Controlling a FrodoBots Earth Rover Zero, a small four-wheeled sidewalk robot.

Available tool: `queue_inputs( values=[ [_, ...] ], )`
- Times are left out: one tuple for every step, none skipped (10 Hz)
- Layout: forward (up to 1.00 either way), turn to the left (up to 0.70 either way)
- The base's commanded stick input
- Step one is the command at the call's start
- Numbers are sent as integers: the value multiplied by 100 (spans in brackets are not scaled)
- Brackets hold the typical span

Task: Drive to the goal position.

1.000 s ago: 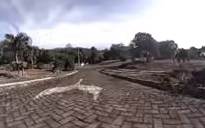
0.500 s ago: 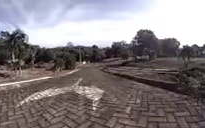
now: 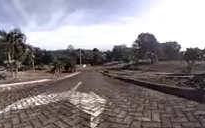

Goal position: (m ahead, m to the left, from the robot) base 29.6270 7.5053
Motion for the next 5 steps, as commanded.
queue_inputs(
  values=[
    [100, 0],
    [100, 0],
    [100, 0],
    [100, 0],
    [100, 0]
  ],
)
